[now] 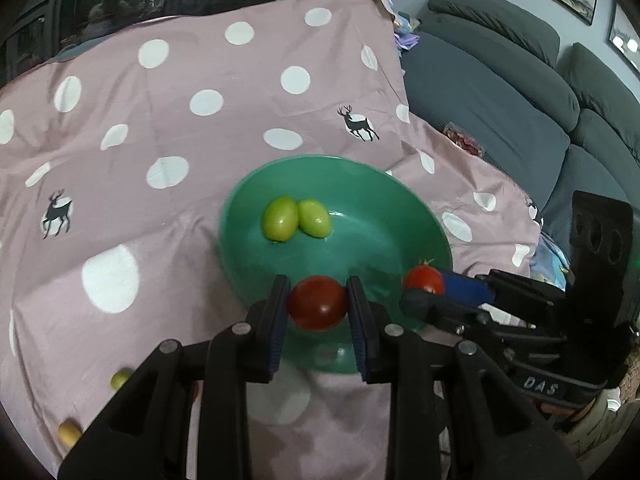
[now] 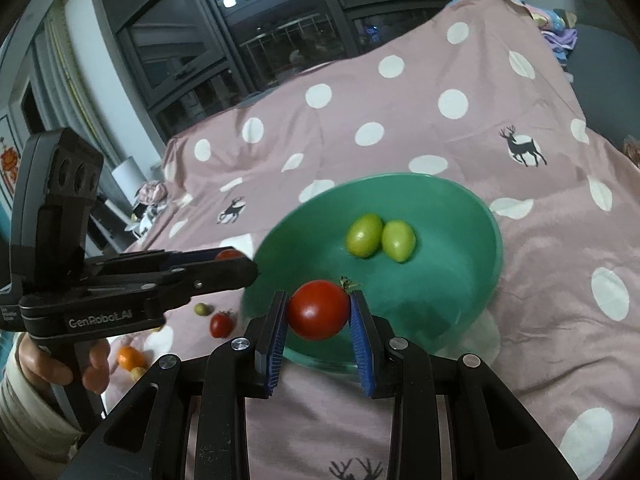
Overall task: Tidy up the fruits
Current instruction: 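Carry both red tomatoes over the teal basin with both tools, then open both tools to drop the red tomatoes into the basin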
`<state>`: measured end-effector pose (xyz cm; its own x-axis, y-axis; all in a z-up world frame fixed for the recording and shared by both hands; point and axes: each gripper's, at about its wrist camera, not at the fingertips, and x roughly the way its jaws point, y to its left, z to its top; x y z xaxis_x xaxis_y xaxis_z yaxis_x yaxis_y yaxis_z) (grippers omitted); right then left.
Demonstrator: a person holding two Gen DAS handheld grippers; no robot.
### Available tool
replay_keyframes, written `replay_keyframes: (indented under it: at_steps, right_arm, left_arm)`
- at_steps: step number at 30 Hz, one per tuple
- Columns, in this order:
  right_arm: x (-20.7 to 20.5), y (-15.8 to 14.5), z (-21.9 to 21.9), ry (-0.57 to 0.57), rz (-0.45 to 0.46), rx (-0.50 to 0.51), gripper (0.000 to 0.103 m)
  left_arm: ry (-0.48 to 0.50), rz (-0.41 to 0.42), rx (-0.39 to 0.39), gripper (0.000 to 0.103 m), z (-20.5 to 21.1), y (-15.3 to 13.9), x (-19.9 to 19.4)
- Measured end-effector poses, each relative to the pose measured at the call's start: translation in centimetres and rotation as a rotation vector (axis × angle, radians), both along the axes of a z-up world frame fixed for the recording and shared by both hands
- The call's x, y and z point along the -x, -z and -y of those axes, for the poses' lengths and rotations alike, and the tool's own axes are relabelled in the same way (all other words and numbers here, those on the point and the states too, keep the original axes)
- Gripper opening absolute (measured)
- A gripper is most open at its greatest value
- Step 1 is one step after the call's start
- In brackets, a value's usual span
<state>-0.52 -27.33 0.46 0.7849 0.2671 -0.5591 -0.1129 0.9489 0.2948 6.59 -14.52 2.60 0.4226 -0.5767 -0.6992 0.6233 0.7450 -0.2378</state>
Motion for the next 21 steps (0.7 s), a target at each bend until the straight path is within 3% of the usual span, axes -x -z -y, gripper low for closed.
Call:
replay_keyframes:
  at_steps: [15, 17, 21]
  right_arm:
    - [-0.5, 1.2, 0.3, 0.006, -0.044, -0.001, 0.032]
    - [-0.5, 1.2, 0.4, 0.018, -0.052, -0.002, 0.033]
    - [-0.1, 0.9, 0.8, 0.036, -0.049, -0.018, 0.036]
  left_arm:
    - [0.018, -0.043, -0.041, 0.028, 1.5, 2.1, -1.1]
    - [0.017, -0.048, -0.045, 0.031, 1.5, 2.2, -1.1]
    - [0.000, -0.042, -0.020, 0.052, 0.7, 1.7, -1.1]
